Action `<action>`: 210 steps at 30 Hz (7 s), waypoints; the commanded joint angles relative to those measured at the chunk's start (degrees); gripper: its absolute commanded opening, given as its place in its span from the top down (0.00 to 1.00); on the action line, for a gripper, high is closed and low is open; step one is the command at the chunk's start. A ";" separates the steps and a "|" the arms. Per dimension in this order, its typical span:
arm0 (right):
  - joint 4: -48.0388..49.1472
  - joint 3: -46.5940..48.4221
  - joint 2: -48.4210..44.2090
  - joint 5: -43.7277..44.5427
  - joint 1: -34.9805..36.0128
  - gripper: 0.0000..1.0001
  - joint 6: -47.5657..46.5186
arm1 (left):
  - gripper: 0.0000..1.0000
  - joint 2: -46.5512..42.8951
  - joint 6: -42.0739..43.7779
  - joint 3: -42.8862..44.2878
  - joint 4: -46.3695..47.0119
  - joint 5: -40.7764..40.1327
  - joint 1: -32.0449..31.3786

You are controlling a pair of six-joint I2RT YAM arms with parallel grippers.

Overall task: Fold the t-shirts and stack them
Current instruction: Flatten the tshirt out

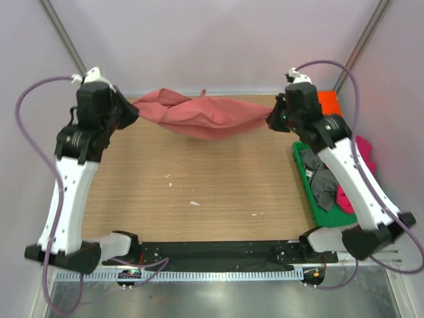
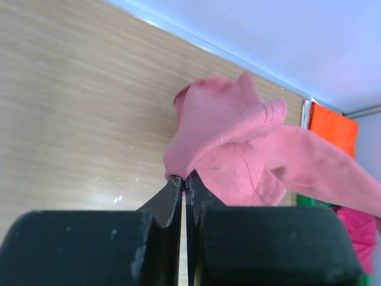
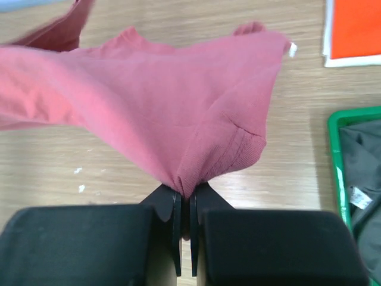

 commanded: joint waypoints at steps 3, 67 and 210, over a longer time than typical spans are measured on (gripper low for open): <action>-7.54 -17.91 -12.47 -20.10 0.56 0.94 4.71 | 1.00 -16.80 -5.94 -20.14 -7.50 -13.35 0.49; 16.80 -4.76 38.14 -16.93 -6.82 0.95 13.43 | 0.30 39.08 8.80 -9.10 11.21 8.78 7.43; 22.25 16.14 48.49 -0.76 -12.44 0.56 -8.79 | 1.00 3.31 -6.76 -35.82 1.10 -10.82 -15.59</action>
